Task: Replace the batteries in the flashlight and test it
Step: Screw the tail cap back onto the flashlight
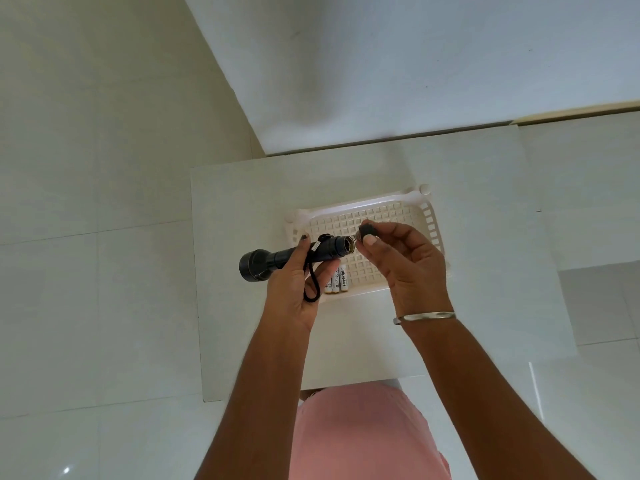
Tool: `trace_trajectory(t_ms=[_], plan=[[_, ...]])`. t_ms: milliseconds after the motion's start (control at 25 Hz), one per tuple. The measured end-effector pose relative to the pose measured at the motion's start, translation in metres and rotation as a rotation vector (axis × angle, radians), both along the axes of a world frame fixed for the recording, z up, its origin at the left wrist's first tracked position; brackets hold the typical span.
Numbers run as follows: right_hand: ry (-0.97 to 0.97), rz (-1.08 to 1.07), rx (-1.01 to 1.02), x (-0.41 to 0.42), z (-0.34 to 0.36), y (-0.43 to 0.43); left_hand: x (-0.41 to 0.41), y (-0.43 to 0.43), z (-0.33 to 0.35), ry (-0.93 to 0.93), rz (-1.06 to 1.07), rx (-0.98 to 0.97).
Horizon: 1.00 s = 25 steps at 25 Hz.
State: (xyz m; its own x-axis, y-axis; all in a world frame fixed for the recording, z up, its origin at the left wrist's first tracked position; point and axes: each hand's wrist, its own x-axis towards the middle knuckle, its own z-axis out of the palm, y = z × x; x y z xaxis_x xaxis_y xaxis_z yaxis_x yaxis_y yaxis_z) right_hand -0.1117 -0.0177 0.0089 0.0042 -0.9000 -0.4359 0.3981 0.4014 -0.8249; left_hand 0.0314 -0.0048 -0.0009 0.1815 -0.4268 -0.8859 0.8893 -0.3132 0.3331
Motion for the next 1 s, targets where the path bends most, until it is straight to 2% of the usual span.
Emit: trace_trajectory(t_ms=[440,720,1000], plan=[[0.252,0.105,-0.15,0.001,-0.003,0.006,-0.007,-0.003,0.001,-0.025,-0.039,-0.002],[0.385,0.252,-0.237,-0.012,-0.008,0.004,-0.008,-0.003,0.001,-0.166,-0.104,-0.05],[0.479,0.244,-0.273,-0.013,-0.015,-0.007,-0.023,-0.008,0.003,-0.191,0.003,-0.066]])
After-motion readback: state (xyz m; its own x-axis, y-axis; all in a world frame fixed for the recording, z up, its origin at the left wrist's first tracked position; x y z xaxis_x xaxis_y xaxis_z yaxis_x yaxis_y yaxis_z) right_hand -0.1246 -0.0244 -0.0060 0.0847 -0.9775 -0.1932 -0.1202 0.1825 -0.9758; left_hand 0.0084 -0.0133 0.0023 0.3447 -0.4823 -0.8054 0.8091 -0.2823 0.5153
